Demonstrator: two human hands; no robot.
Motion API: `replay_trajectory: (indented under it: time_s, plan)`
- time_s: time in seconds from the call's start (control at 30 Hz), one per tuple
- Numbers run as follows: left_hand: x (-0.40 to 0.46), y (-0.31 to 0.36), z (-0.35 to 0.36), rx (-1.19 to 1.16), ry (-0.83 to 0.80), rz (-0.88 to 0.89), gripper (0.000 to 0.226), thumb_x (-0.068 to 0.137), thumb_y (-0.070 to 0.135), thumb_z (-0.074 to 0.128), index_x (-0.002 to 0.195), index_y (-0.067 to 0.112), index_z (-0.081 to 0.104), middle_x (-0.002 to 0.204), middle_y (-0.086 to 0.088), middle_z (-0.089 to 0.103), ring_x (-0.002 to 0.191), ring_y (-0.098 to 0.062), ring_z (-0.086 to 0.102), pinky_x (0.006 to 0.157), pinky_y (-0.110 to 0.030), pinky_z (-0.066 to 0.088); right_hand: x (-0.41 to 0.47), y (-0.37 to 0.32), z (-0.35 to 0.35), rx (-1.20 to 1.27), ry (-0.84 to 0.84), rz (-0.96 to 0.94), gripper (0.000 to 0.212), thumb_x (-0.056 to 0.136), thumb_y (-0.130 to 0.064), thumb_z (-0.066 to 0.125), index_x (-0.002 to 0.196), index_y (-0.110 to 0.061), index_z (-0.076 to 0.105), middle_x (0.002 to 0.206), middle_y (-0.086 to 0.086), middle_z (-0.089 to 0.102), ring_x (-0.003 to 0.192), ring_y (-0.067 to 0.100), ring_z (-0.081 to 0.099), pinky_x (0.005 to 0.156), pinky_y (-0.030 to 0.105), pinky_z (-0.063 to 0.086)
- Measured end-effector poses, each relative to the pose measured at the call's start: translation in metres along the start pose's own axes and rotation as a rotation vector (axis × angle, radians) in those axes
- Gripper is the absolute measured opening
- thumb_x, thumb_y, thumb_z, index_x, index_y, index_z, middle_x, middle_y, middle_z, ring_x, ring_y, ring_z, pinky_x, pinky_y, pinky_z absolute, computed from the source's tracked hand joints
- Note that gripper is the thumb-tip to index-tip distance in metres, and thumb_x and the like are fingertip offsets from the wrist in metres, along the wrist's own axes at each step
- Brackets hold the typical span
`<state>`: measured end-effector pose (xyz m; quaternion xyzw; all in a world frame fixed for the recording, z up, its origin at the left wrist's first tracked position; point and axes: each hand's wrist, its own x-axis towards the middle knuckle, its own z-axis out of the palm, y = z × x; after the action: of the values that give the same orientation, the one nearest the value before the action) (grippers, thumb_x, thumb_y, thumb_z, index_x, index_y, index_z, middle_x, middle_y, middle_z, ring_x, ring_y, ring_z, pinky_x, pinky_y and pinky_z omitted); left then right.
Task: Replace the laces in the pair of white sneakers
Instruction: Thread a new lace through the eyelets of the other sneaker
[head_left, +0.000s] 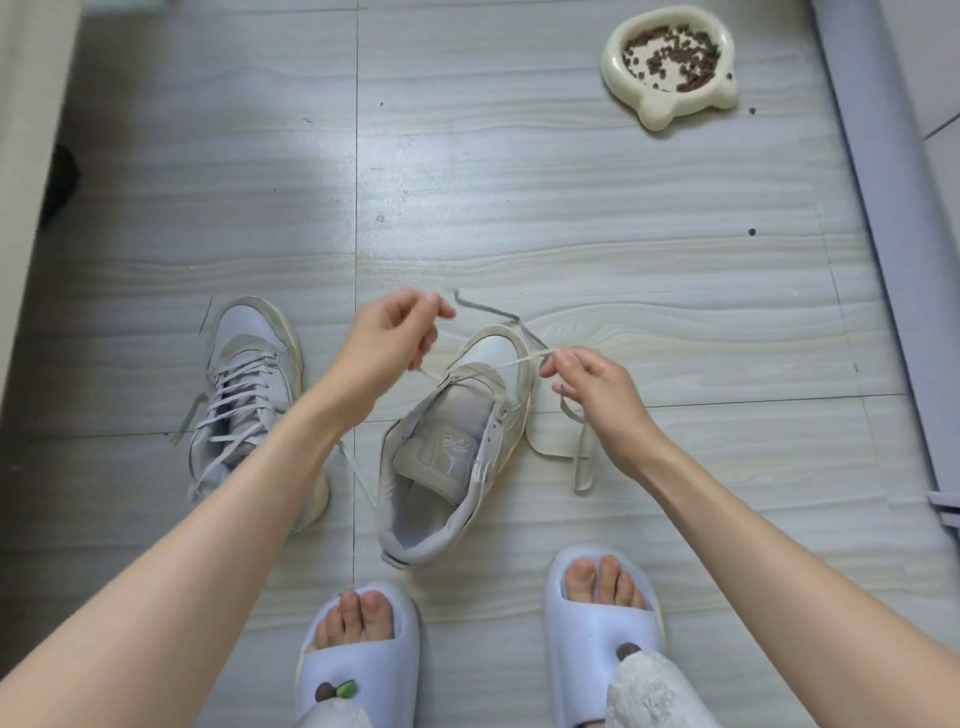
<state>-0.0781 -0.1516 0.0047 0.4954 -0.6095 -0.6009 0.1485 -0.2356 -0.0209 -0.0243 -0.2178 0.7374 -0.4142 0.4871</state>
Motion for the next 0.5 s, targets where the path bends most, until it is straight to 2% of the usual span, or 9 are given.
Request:
replay_trajectory:
  time_s: [0.03, 0.07, 0.13, 0.2, 0.27, 0.3, 0.37, 0.43, 0.5]
  plan:
    - [-0.003, -0.012, 0.004, 0.107, -0.019, 0.004, 0.024, 0.098, 0.020, 0.045, 0.081, 0.017, 0.061, 0.058, 0.005, 0.047, 0.048, -0.002, 0.040, 0.052, -0.017, 0.036, -0.002, -0.006, 0.001, 0.159, -0.011, 0.022, 0.031, 0.098, -0.014, 0.043, 0.069, -0.013, 0.055, 0.111, 0.029, 0.058, 0.091, 0.032, 0.058, 0.094, 0.044, 0.044]
    - [-0.006, -0.025, 0.009, 0.221, -0.028, 0.031, 0.019, 0.096, 0.019, 0.049, 0.081, 0.015, 0.061, 0.062, 0.004, 0.049, 0.052, -0.003, 0.043, 0.057, -0.020, 0.038, -0.005, -0.011, 0.002, 0.320, -0.060, 0.033, 0.033, 0.099, -0.012, 0.040, 0.068, -0.011, 0.052, 0.111, 0.025, 0.061, 0.096, 0.024, 0.060, 0.095, 0.037, 0.044]
    - [-0.009, -0.049, 0.017, 0.435, -0.042, 0.111, 0.006, 0.089, 0.016, 0.059, 0.083, 0.015, 0.059, 0.068, 0.004, 0.053, 0.064, -0.012, 0.048, 0.066, -0.030, 0.039, -0.012, -0.018, 0.008, 0.617, -0.200, 0.079, 0.035, 0.099, -0.013, 0.036, 0.067, -0.009, 0.047, 0.095, 0.015, 0.069, 0.097, 0.018, 0.063, 0.091, 0.027, 0.044]
    - [-0.011, -0.062, 0.023, 0.555, -0.048, 0.174, 0.008, 0.083, 0.007, 0.063, 0.086, 0.011, 0.057, 0.069, 0.011, 0.046, 0.071, -0.018, 0.043, 0.067, -0.032, 0.032, -0.018, -0.022, 0.014, 0.775, -0.266, 0.124, 0.038, 0.100, -0.017, 0.034, 0.064, -0.010, 0.045, 0.071, 0.012, 0.067, 0.080, 0.023, 0.067, 0.091, 0.031, 0.046]
    - [-0.009, -0.065, 0.023, 0.560, 0.007, 0.198, 0.013, 0.083, 0.000, 0.060, 0.086, 0.009, 0.052, 0.068, 0.013, 0.037, 0.071, -0.018, 0.037, 0.062, -0.026, 0.021, -0.019, -0.025, 0.017, 0.863, -0.177, 0.187, 0.042, 0.100, -0.019, 0.036, 0.059, -0.011, 0.044, 0.050, 0.003, 0.047, 0.050, 0.015, 0.054, 0.077, 0.031, 0.049]
    - [-0.009, -0.064, 0.022, 0.553, 0.041, 0.204, 0.015, 0.084, -0.001, 0.059, 0.084, 0.010, 0.048, 0.067, 0.011, 0.037, 0.071, -0.019, 0.037, 0.061, -0.025, 0.019, -0.018, -0.025, 0.014, 0.845, -0.090, 0.214, 0.042, 0.100, -0.021, 0.037, 0.059, -0.013, 0.040, 0.046, -0.001, 0.036, 0.041, 0.011, 0.041, 0.064, 0.028, 0.047]
    - [-0.010, -0.067, 0.017, 0.537, 0.115, 0.185, 0.018, 0.086, -0.001, 0.057, 0.080, 0.011, 0.044, 0.067, 0.005, 0.040, 0.071, -0.021, 0.039, 0.060, -0.024, 0.019, -0.013, -0.020, 0.002, 0.606, 0.105, 0.207, 0.042, 0.099, -0.025, 0.041, 0.059, -0.016, 0.032, 0.043, -0.005, 0.024, 0.038, 0.010, 0.022, 0.046, 0.024, 0.031]
    - [-0.010, -0.070, 0.010, 0.511, 0.197, 0.090, 0.021, 0.086, 0.001, 0.056, 0.075, 0.012, 0.043, 0.064, 0.005, 0.041, 0.068, -0.019, 0.040, 0.058, -0.024, 0.020, -0.009, -0.005, -0.013, 0.217, 0.224, 0.151, 0.041, 0.098, -0.030, 0.044, 0.061, -0.018, 0.030, 0.047, -0.003, 0.025, 0.044, 0.014, 0.021, 0.039, 0.021, 0.027]
    - [-0.013, -0.075, 0.003, 0.496, 0.239, 0.001, 0.030, 0.085, 0.003, 0.056, 0.066, 0.017, 0.038, 0.059, 0.006, 0.040, 0.062, -0.018, 0.038, 0.055, -0.025, 0.023, -0.012, 0.008, -0.019, -0.145, 0.233, 0.086, 0.039, 0.095, -0.038, 0.046, 0.065, -0.016, 0.035, 0.056, 0.005, 0.038, 0.052, 0.021, 0.036, 0.042, 0.027, 0.038]
